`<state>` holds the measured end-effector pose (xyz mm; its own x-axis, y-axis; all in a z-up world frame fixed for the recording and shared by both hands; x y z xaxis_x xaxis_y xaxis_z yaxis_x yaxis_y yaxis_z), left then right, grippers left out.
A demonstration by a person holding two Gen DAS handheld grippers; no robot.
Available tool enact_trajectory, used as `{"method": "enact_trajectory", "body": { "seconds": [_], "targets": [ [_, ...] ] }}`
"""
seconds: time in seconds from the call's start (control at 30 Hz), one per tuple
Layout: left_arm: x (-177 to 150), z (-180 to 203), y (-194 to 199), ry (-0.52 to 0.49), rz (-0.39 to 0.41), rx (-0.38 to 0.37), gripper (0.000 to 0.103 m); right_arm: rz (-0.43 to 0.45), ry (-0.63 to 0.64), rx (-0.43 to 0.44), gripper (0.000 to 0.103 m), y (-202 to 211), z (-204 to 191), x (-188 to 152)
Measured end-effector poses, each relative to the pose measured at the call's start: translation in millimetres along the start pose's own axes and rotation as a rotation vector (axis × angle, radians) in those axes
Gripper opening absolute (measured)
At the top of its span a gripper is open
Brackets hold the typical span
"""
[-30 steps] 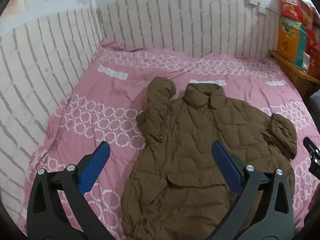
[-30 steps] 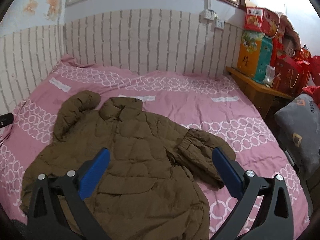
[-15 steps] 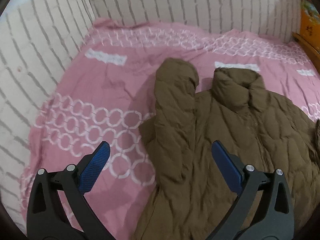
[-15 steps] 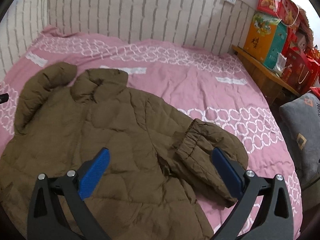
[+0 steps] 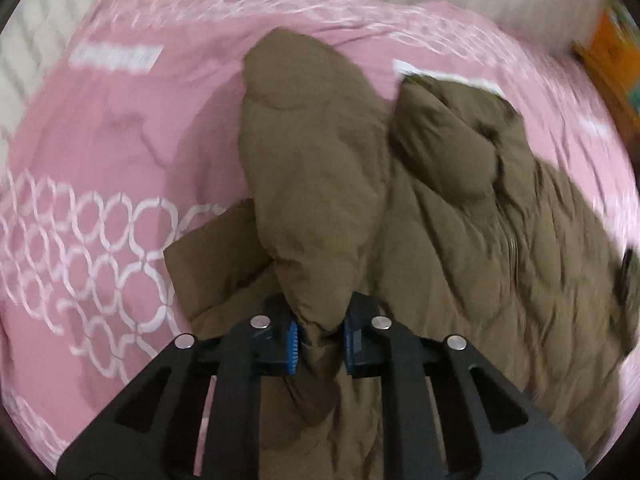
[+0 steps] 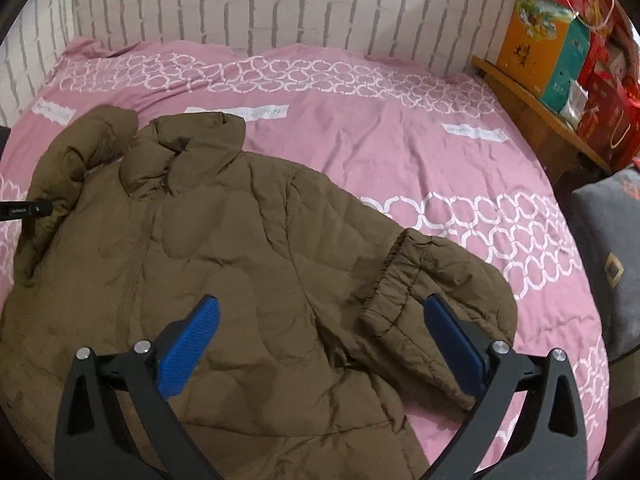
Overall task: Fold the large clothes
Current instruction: 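Fold the held sleeve across the jacket body with the left gripper, release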
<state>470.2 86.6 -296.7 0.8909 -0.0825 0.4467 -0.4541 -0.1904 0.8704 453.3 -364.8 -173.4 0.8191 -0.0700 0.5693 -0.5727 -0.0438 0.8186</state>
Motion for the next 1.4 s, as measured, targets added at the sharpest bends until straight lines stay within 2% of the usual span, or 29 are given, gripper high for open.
{"method": "enact_trajectory", "body": {
  "seconds": [0.07, 0.23, 0.33, 0.47, 0.53, 0.57, 0.6, 0.67, 0.7, 0.77, 0.9, 0.97, 1.07, 1.23, 1.4],
  "targets": [
    [-22, 22, 6, -0.108, 0.003, -0.006, 0.011, -0.005, -0.018, 0.0, 0.102, -2, 6, -2],
    [-81, 63, 21, -0.257, -0.02, -0.089, 0.009, 0.017, -0.082, 0.002, 0.102, 4, 26, -4],
    [-114, 74, 27, -0.312, -0.023, -0.107, 0.009, 0.016, -0.075, -0.026, 0.102, 7, 35, -7],
    [-126, 66, 20, -0.295, -0.048, -0.104, 0.011, 0.009, -0.056, -0.06, 0.102, 10, 46, -9],
    [-121, 58, 21, -0.256, -0.048, -0.113, 0.016, 0.015, -0.061, -0.064, 0.102, 14, 51, -9],
    [-118, 55, 24, -0.236, -0.043, -0.121, 0.03, 0.017, -0.063, -0.064, 0.102, 16, 52, -9],
    [-117, 54, 29, -0.223, -0.037, -0.134, 0.055, 0.019, -0.061, -0.063, 0.102, 17, 52, -9],
    [-111, 51, 43, -0.207, 0.002, -0.145, 0.083, 0.019, -0.048, -0.066, 0.102, 18, 52, -9],
    [-108, 52, 50, -0.208, 0.024, -0.137, 0.088, 0.018, -0.042, -0.066, 0.102, 18, 53, -8],
    [-101, 51, 64, -0.218, 0.06, -0.137, 0.089, 0.018, -0.033, -0.065, 0.102, 18, 51, -7],
    [-82, 49, 73, -0.19, 0.065, -0.149, 0.093, 0.024, -0.046, -0.05, 0.102, 18, 51, -5],
    [-67, 49, 63, -0.166, 0.05, -0.147, 0.094, 0.024, -0.048, -0.048, 0.102, 18, 52, -5],
    [-46, 38, 47, -0.127, 0.014, -0.104, 0.094, 0.021, -0.044, -0.055, 0.102, 18, 52, -5],
    [-2, 18, 23, -0.027, -0.02, -0.104, 0.094, 0.0, -0.028, -0.056, 0.102, 11, 51, -6],
    [32, 13, -4, -0.014, -0.061, -0.065, 0.093, -0.011, 0.004, -0.058, 0.102, -7, 49, 5]
  ]
}}
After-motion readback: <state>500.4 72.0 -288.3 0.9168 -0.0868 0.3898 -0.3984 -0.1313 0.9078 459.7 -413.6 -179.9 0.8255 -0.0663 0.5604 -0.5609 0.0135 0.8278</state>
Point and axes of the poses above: each gripper's, at about its wrist camera, not at the fingertips, and y roughly against the way its jaws point, z to its right, x to its top, the point moved 4 cm from there along -y, roughly the way its jaws point, and after that the axes turned 12 degrees about x, right-handed, at the moved point
